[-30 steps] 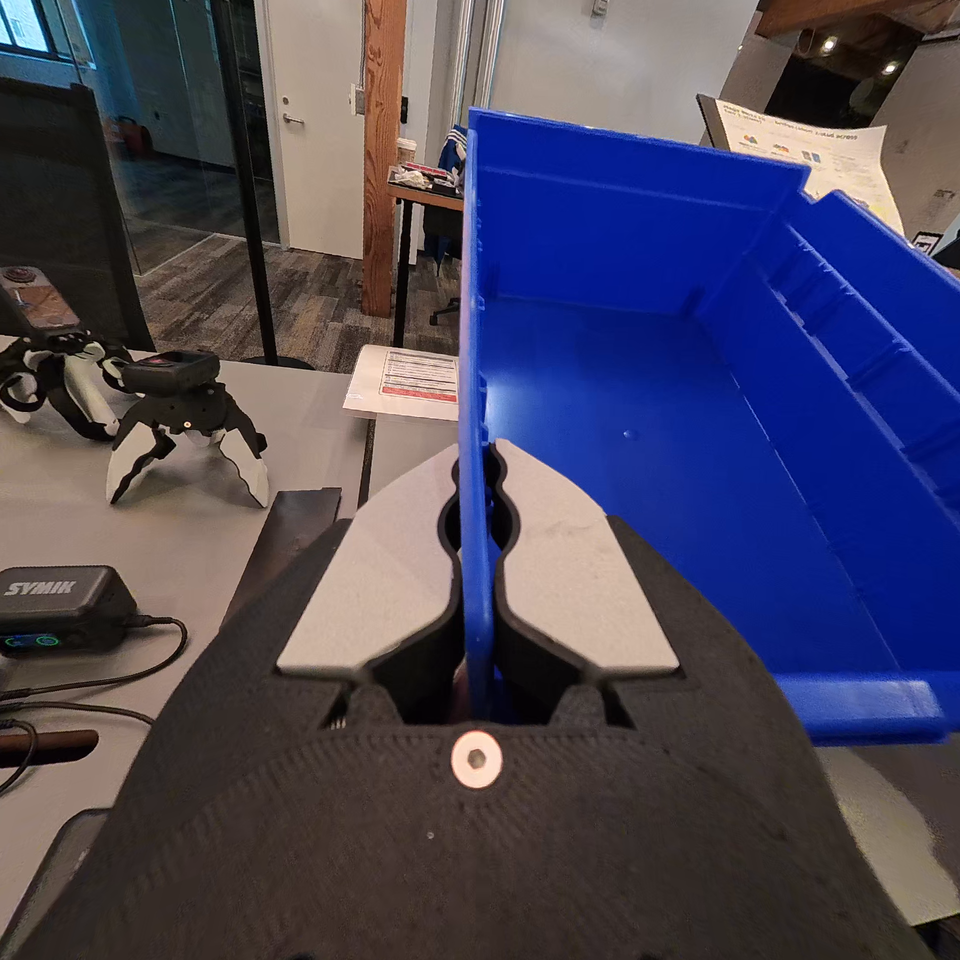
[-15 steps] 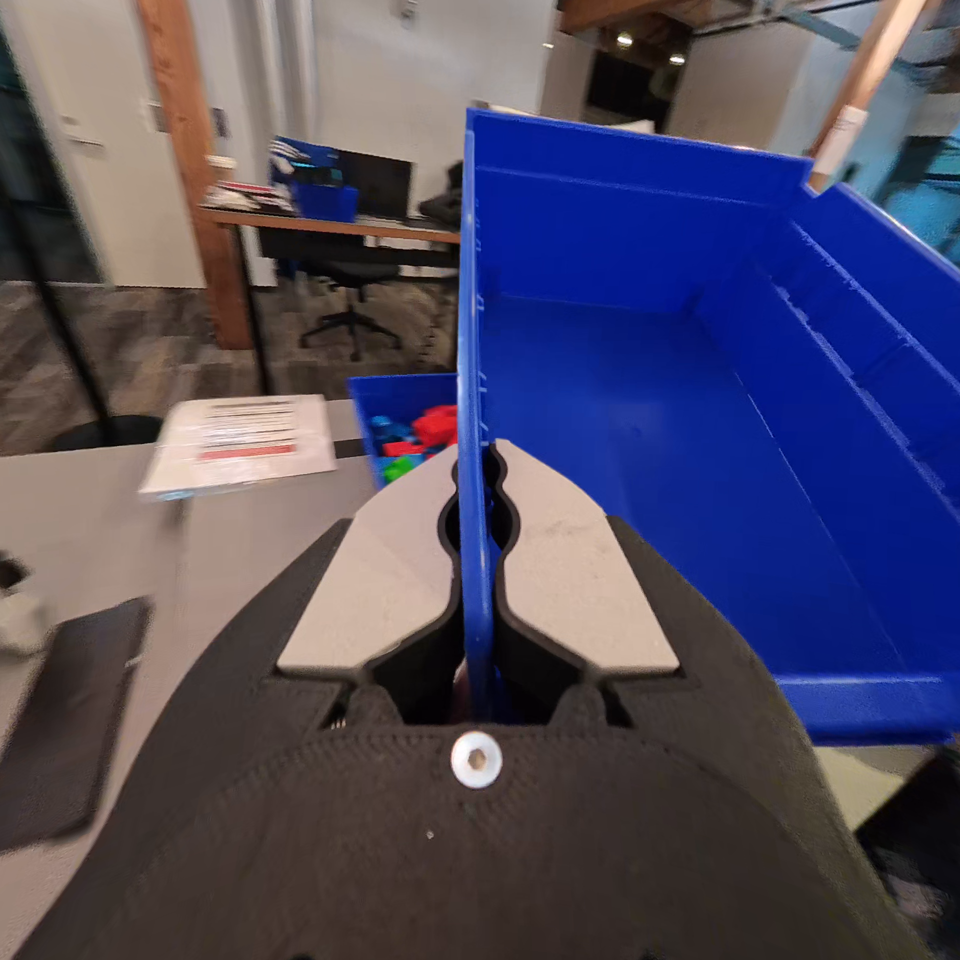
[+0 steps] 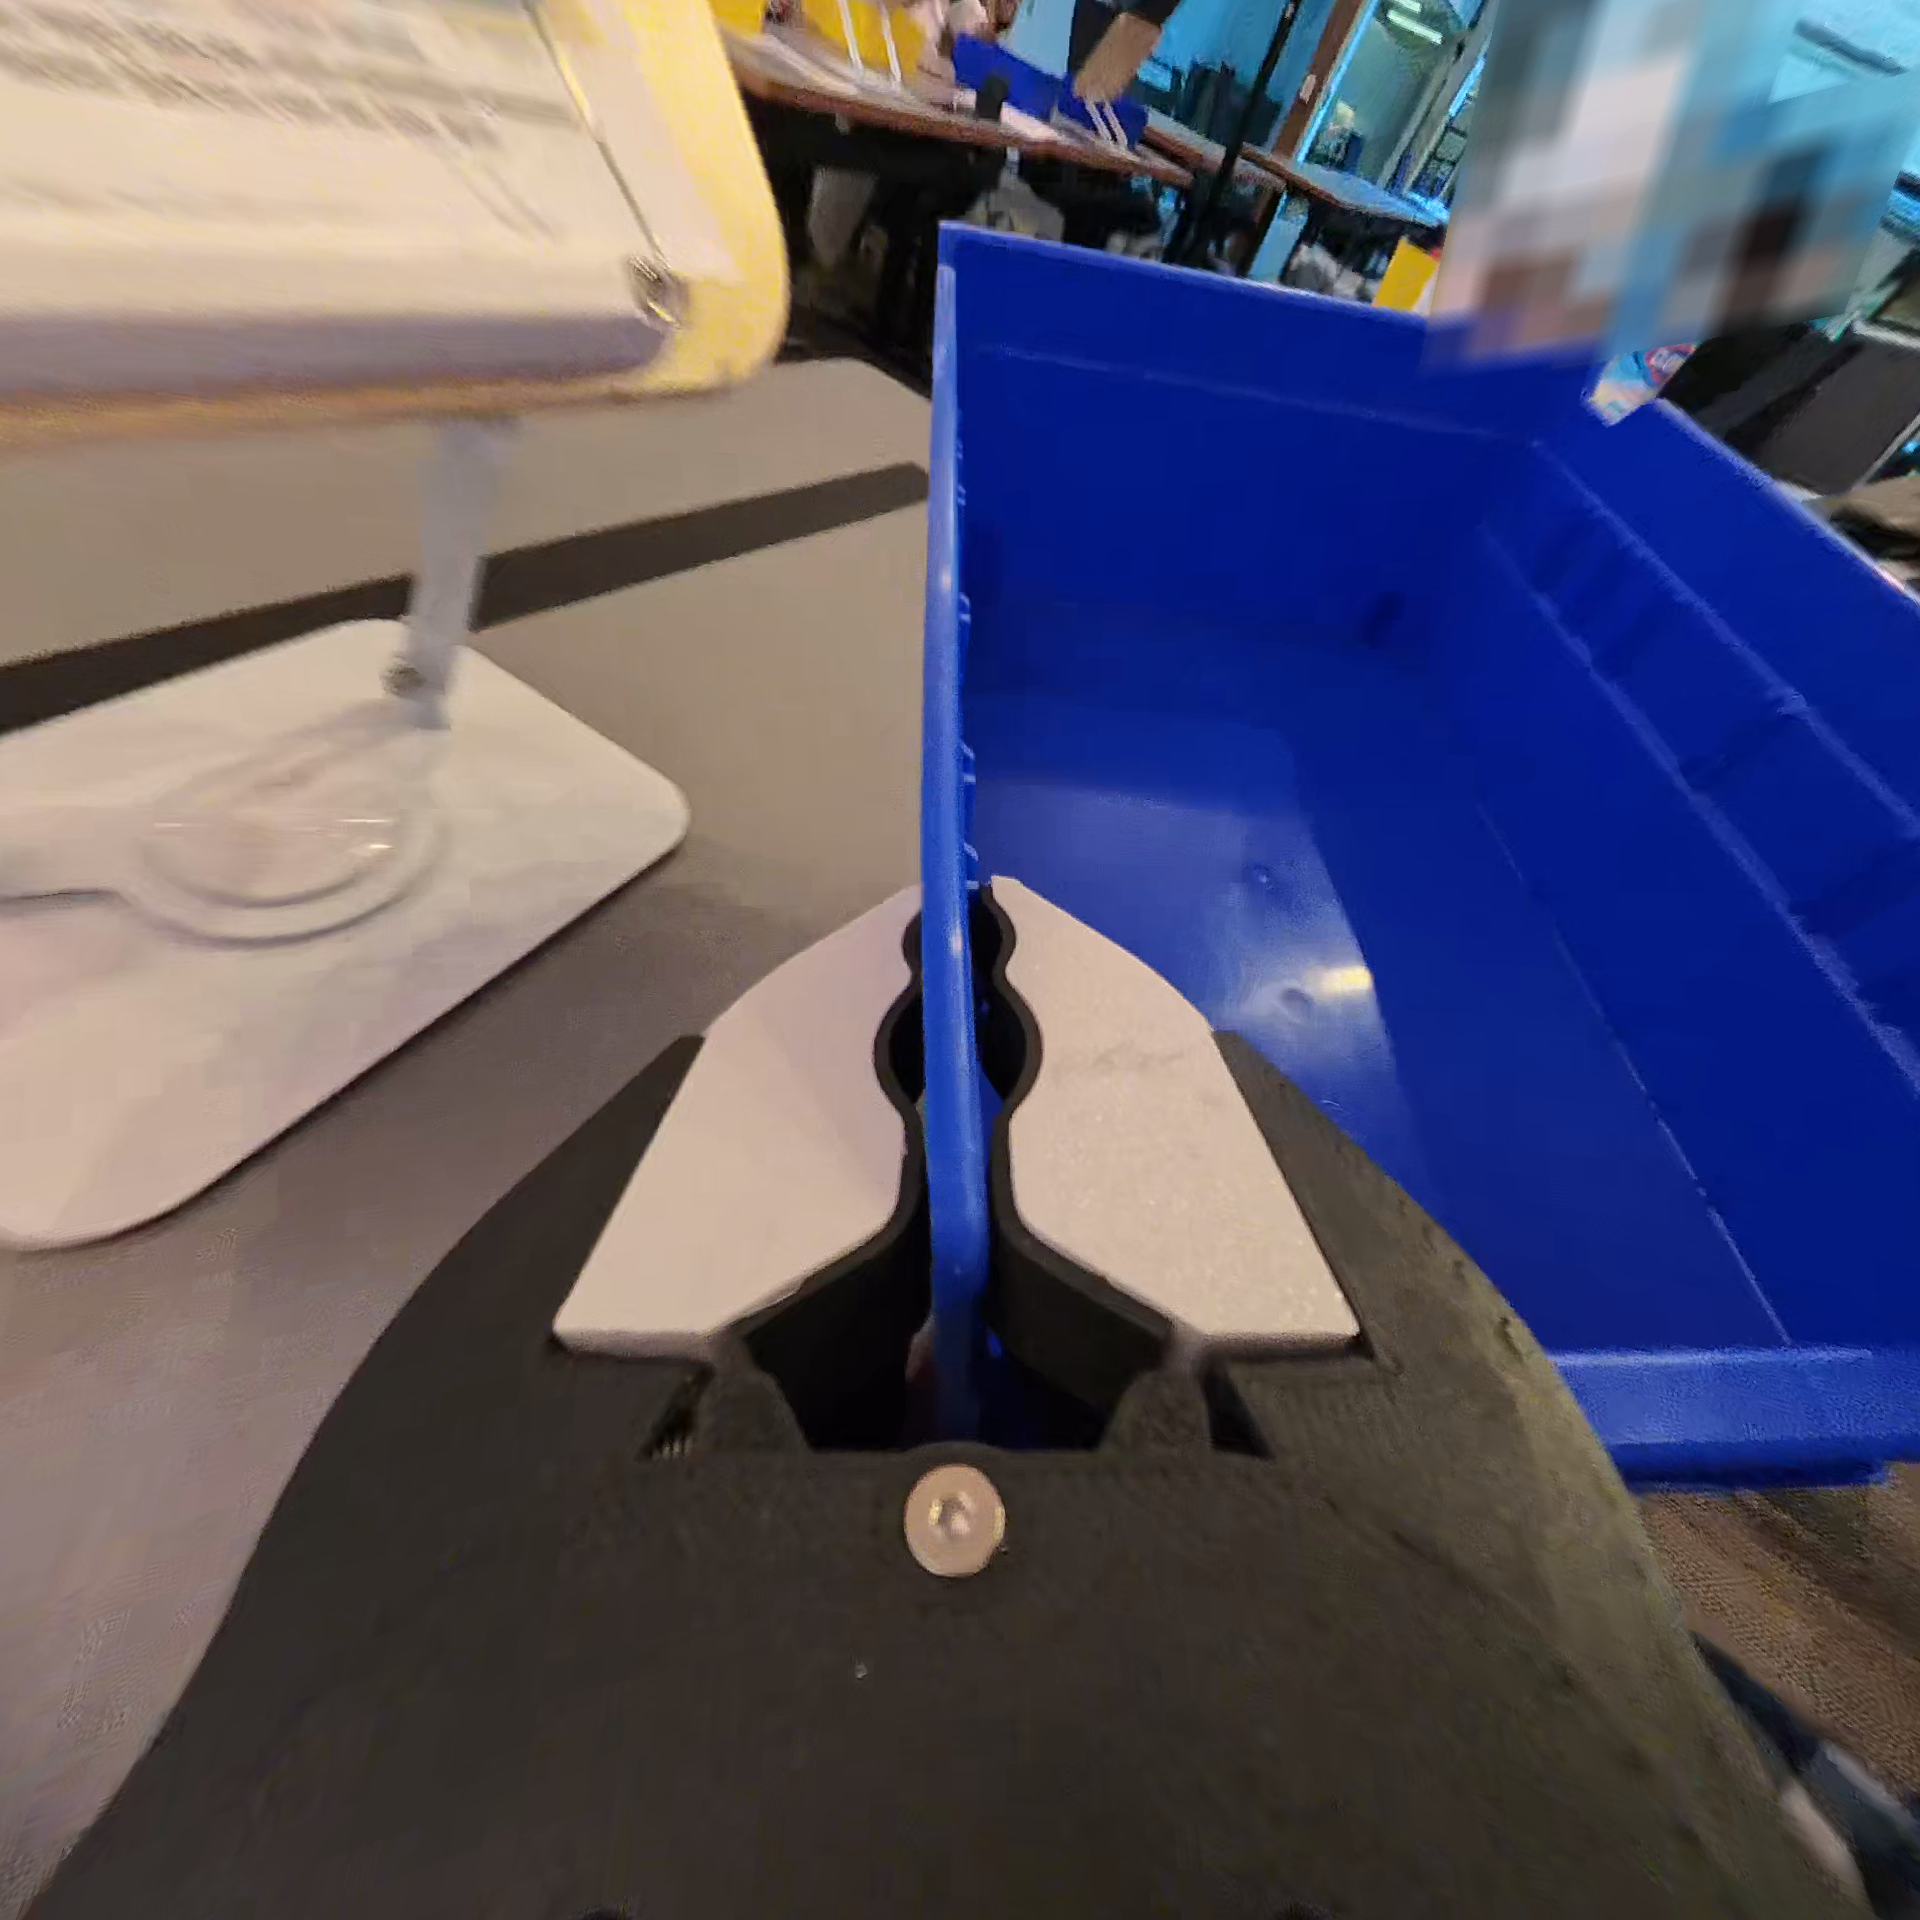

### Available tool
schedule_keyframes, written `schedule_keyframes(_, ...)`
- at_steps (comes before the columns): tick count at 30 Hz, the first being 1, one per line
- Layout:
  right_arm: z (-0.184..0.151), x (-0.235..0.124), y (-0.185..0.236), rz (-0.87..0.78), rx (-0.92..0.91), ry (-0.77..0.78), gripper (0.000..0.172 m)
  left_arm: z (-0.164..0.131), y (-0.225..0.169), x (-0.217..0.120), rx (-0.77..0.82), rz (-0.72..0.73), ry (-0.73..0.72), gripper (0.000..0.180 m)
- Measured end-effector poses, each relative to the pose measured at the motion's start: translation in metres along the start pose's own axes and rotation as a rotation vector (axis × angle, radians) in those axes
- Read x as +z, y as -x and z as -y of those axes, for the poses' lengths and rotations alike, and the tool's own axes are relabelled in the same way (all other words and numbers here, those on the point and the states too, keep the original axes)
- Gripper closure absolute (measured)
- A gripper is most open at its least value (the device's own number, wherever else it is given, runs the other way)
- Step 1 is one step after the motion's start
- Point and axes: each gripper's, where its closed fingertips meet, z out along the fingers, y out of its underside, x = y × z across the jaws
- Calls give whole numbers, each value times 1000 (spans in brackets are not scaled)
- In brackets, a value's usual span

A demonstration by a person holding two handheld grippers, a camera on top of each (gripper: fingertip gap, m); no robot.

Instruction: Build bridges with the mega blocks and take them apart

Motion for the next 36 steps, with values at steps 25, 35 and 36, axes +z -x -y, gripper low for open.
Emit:
schedule_keyframes(25,-31,43,37,29,194,-129,98,-14,-1,174,-174,41,6,136)
schedule_keyframes(35,-44,81,-17,-76,90,44,145,-27,-2,162,-108,47,78,152)
schedule_keyframes(36,-41,81,-32,-82,93,36,147,-28,-7,166,-100,55,70,149)
